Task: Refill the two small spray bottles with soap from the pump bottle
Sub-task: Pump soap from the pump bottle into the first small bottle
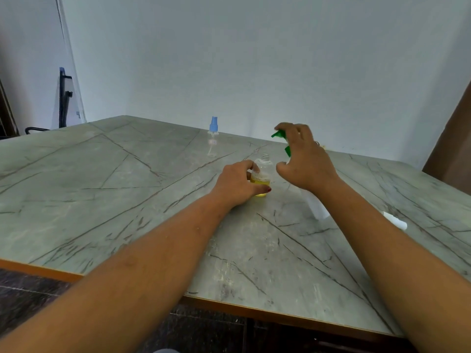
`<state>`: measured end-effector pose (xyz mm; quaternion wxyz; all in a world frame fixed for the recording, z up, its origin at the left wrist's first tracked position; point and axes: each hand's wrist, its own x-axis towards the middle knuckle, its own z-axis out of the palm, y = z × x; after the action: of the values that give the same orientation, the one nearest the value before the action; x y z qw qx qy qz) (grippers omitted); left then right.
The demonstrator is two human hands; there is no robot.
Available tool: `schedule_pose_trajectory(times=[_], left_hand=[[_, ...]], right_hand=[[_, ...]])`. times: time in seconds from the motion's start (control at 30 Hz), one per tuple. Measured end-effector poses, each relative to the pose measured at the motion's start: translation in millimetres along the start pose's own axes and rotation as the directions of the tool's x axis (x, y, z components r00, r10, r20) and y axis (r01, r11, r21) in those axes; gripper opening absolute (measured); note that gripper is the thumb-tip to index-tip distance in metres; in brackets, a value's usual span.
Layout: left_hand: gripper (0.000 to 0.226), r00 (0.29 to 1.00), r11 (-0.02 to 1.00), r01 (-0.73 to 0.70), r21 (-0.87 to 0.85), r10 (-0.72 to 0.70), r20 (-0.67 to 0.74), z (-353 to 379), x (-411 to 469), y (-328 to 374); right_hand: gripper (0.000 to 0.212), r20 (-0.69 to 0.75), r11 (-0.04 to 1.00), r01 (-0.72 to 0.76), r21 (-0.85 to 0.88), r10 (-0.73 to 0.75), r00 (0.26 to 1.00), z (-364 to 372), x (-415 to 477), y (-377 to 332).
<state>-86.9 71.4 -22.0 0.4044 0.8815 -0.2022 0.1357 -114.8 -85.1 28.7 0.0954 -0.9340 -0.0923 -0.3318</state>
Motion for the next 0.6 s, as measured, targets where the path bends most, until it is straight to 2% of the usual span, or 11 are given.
schedule_pose_trajectory(times=[0.07,0.17,0.27,0.37,0.47,0.53,0.6], left_hand=[[0.055,1.000,1.000,0.008,0.009,-0.008,-0.002,0,0,0],[0.054,1.000,1.000,0.004,0.006,-0.004,-0.007,1,0,-1],[0.052,1.000,1.000,0.007,-0.004,-0.007,-0.009,1,0,-1],[0.051,1.000,1.000,0.009,-0.011,-0.009,-0.011,0,0,-1],[0.049,1.000,1.000,0.006,-0.012,-0.006,-0.013,-1,0,-1],[0.046,1.000,1.000,0.006,-0.016,-0.007,-0.010,-1,0,-1],[0.045,1.000,1.000,0.011,-0.016,-0.011,-0.005,0,0,-2]], right_hand=[[0.068,-0.017,0.999,-0.031,0.023,0.032,0.999,-4,-2,1],[0.066,0.041,0.995,-0.053,0.086,0.050,0.998,-8,-6,1],[0.054,0.072,0.983,-0.092,0.160,0.081,0.994,-11,-4,1],[0.044,0.079,0.983,-0.107,0.148,0.096,0.992,-15,-1,0],[0.043,-0.019,0.996,-0.084,0.016,0.085,0.996,-18,0,-4],[0.043,-0.121,0.988,-0.043,-0.148,0.025,0.992,-17,-2,-7],[0.043,-0.149,0.962,0.003,-0.273,-0.045,0.988,-13,-3,-8]])
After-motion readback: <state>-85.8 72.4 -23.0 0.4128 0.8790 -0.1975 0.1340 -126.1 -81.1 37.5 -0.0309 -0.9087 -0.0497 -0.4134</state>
